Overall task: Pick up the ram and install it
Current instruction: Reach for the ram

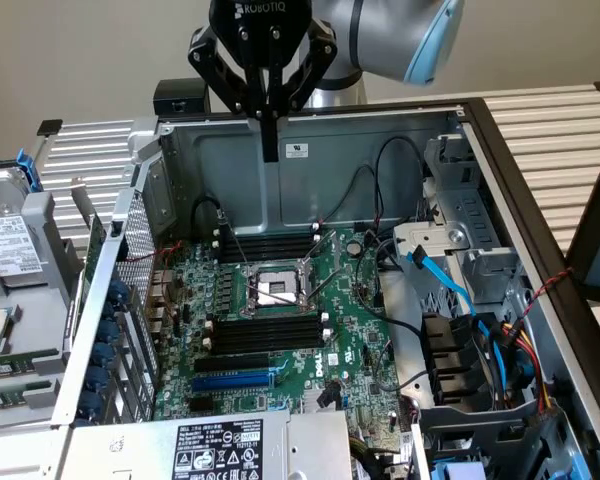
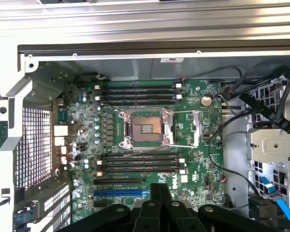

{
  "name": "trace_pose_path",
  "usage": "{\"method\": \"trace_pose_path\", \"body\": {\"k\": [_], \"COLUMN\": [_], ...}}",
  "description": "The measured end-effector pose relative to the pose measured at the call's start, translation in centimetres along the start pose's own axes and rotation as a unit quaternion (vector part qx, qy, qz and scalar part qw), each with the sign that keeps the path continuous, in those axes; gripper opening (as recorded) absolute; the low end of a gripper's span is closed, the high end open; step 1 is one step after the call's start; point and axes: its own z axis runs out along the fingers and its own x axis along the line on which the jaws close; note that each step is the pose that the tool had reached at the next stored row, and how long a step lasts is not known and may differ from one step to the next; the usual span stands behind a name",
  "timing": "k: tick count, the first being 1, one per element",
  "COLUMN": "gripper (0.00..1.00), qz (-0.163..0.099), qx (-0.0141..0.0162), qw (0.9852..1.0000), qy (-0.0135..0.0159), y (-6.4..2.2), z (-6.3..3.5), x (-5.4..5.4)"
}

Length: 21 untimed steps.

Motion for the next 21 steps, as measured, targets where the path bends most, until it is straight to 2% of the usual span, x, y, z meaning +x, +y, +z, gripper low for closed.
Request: {"method": "trace_pose_path", "body": {"k": [5, 12, 21], "gripper": [0.11, 0.11, 0.11], "qz": [0.0, 0.0, -0.003], "qx": [0.0001, 0.0, -0.0013], "qw": [1.0, 1.0, 1.0], "qy": [0.0002, 0.0002, 0.0005], "y": [-0.84, -1.54, -2.29], "z": [-0.08, -0.1, 1.28], "x": [1.6, 4.7, 8.4]}}
